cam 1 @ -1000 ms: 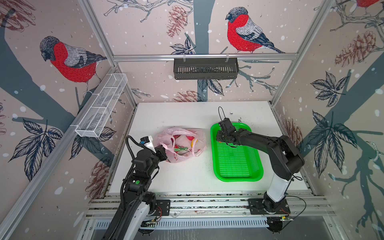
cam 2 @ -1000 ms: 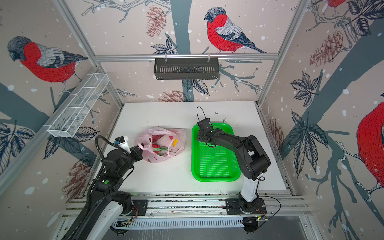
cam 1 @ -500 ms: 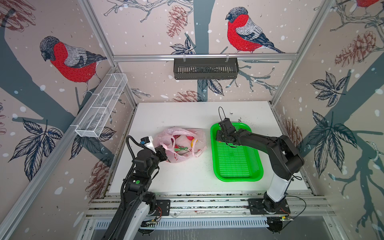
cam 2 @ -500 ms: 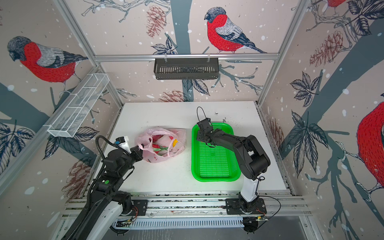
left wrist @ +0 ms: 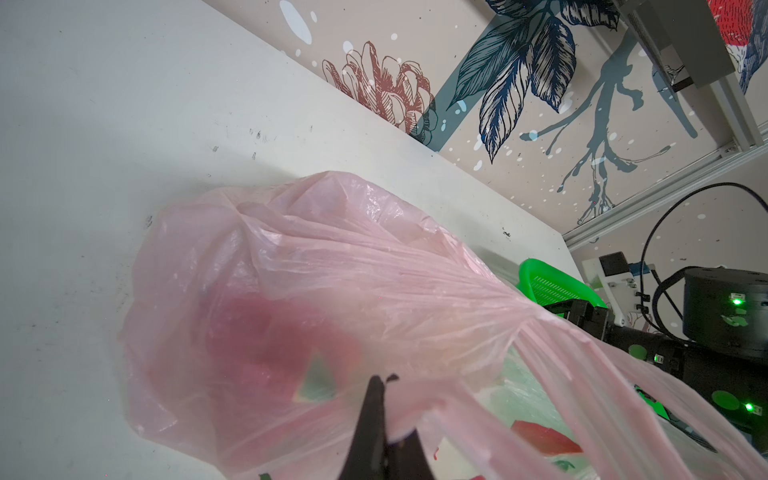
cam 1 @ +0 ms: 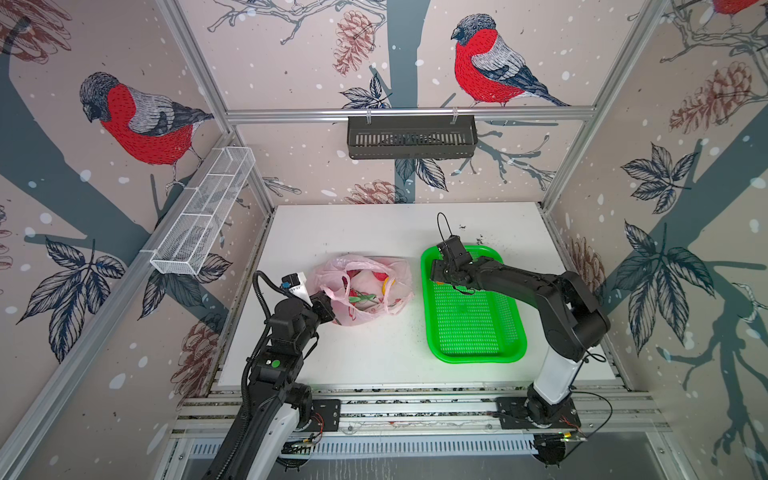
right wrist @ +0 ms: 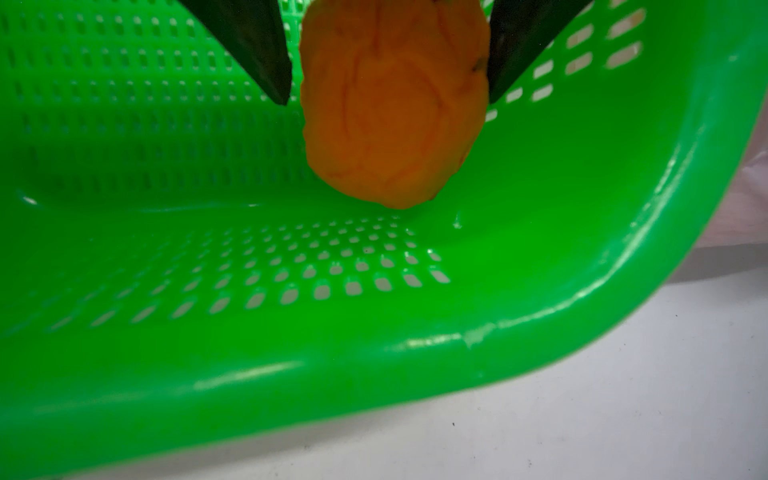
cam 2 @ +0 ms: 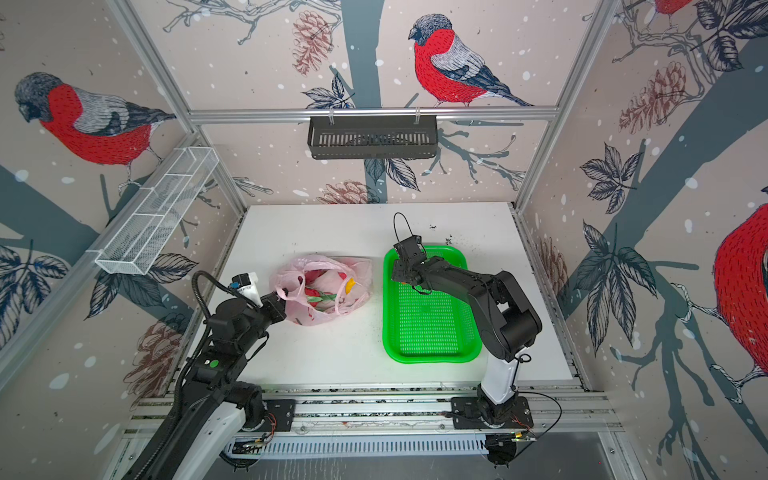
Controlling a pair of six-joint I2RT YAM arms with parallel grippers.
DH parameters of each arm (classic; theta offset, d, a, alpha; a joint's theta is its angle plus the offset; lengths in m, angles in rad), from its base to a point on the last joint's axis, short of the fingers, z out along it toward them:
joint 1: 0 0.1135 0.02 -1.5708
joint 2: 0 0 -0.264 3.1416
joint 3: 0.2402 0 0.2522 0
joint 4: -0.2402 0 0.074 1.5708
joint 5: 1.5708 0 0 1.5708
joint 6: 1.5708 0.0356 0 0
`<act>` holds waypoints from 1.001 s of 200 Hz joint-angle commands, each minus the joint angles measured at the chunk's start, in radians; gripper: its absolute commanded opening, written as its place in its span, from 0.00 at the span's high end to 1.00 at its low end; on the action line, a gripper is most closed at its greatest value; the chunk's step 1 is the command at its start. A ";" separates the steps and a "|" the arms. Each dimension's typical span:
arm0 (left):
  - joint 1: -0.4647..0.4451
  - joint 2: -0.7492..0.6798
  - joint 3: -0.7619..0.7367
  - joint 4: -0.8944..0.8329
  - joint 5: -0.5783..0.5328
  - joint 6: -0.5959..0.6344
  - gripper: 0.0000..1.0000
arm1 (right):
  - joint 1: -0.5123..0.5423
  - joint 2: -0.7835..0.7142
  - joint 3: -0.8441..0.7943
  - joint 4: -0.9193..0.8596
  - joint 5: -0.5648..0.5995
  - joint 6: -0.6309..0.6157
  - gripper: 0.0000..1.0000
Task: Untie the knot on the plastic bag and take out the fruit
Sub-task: 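Lower the orange into the green basket and open the right gripper, then move the open right gripper back into the bag opening toward the fruit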
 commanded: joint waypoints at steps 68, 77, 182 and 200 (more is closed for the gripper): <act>0.000 -0.001 -0.006 0.038 0.000 -0.001 1.00 | 0.019 -0.038 0.034 -0.052 0.047 -0.001 0.13; 0.000 -0.001 -0.006 0.039 0.002 -0.002 1.00 | 0.021 -0.039 0.036 -0.055 0.050 -0.001 0.13; 0.000 -0.012 -0.009 0.037 -0.001 -0.003 1.00 | 0.240 -0.198 0.342 -0.287 0.269 -0.138 0.26; 0.000 -0.016 -0.008 0.036 0.000 -0.003 1.00 | 0.323 -0.214 0.397 -0.251 0.281 -0.206 0.31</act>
